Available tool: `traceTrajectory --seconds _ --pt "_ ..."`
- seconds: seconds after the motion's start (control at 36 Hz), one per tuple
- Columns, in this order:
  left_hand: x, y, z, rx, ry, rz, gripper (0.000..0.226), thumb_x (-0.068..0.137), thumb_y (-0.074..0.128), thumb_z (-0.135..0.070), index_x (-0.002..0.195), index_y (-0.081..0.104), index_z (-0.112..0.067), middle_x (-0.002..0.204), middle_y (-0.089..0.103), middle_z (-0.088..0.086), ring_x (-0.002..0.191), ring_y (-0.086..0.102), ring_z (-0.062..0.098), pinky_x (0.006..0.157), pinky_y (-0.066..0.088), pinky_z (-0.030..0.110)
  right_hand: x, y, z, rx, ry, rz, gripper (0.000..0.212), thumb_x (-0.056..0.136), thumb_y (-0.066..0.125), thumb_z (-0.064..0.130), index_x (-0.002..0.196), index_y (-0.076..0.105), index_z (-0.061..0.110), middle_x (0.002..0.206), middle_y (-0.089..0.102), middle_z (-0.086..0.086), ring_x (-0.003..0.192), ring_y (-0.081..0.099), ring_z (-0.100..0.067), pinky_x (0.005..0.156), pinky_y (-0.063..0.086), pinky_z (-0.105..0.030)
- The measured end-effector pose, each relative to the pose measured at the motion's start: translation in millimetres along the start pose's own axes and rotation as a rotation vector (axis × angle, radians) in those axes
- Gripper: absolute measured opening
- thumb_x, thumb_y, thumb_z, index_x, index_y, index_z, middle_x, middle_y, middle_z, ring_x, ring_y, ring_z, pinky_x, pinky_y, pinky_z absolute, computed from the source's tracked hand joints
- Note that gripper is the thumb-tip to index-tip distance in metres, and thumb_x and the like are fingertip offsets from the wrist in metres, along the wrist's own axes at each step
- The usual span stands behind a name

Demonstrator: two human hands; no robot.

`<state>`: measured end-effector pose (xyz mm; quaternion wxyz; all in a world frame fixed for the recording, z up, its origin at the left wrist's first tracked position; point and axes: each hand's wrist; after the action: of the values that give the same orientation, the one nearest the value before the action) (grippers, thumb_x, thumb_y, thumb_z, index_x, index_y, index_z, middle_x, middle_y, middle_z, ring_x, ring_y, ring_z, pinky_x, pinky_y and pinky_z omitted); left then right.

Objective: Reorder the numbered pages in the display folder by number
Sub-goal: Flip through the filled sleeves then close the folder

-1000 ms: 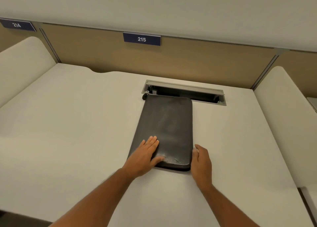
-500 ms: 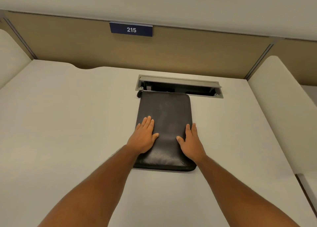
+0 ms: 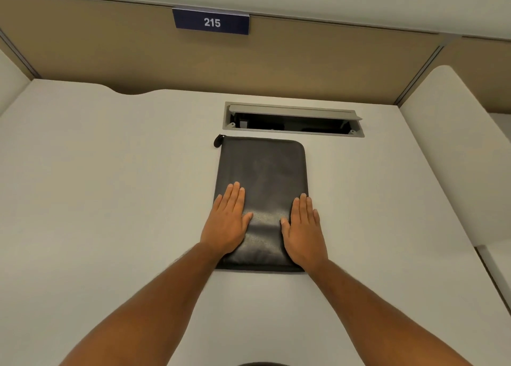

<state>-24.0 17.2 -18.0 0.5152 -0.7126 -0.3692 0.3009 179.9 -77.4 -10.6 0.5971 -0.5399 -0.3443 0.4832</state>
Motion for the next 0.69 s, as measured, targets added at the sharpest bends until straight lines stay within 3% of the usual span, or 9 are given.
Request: traceTrajectory --seconds 0.17,0.39,0.5,0.69 --pt "-29.2 4.2 1.9 -0.011 -0.024 -0.033 0.068 0.107 0.015 -0.053 0.162 -0.001 -0.016 0.169 -0.010 0.001 0.154 -0.015 0.016 0.126 -0.003 0.037 -29.9 9.1 5.7 0.023 -0.076 -0.007 0.077 0.098 -0.005 0.052 0.164 0.002 0.012 0.171 -0.005 -0.006 0.158 -0.007 -0.020 0.124 -0.008 -0.032" --pt "-64.0 9.4 2.4 -0.021 -0.037 -0.043 0.070 0.104 0.009 -0.056 0.162 -0.004 -0.019 0.169 -0.012 -0.001 0.154 -0.018 0.013 0.125 -0.006 0.035 -56.7 22.0 8.0 0.043 -0.076 -0.019 0.068 0.106 0.014 0.047 0.164 0.001 0.014 0.171 -0.006 -0.003 0.157 -0.010 -0.016 0.127 -0.003 -0.034" --pt "-75.1 9.3 1.2 -0.037 -0.039 -0.043 0.071 0.102 0.003 -0.058 0.161 -0.007 -0.020 0.168 -0.015 -0.002 0.153 -0.020 0.012 0.125 -0.006 0.035 -68.0 26.1 7.6 0.039 -0.081 -0.019 0.067 0.106 0.014 0.048 0.163 -0.002 0.016 0.171 -0.009 0.000 0.156 -0.012 -0.013 0.124 -0.009 -0.030" --pt "-79.5 8.0 0.9 -0.085 -0.056 -0.051 0.068 0.105 0.014 -0.056 0.162 -0.004 -0.023 0.167 -0.015 -0.006 0.153 -0.019 0.009 0.123 -0.010 0.031 -72.1 18.8 12.3 0.054 -0.058 -0.013 0.069 0.104 0.015 0.052 0.164 0.011 0.016 0.171 0.007 -0.002 0.158 0.004 -0.017 0.125 -0.001 -0.032"
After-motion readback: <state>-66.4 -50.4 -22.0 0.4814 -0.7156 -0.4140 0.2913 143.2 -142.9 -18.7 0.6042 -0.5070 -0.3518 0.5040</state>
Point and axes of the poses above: each hand's wrist, its own x-axis towards the middle knuckle, its own y-axis out of the palm, z = x × y
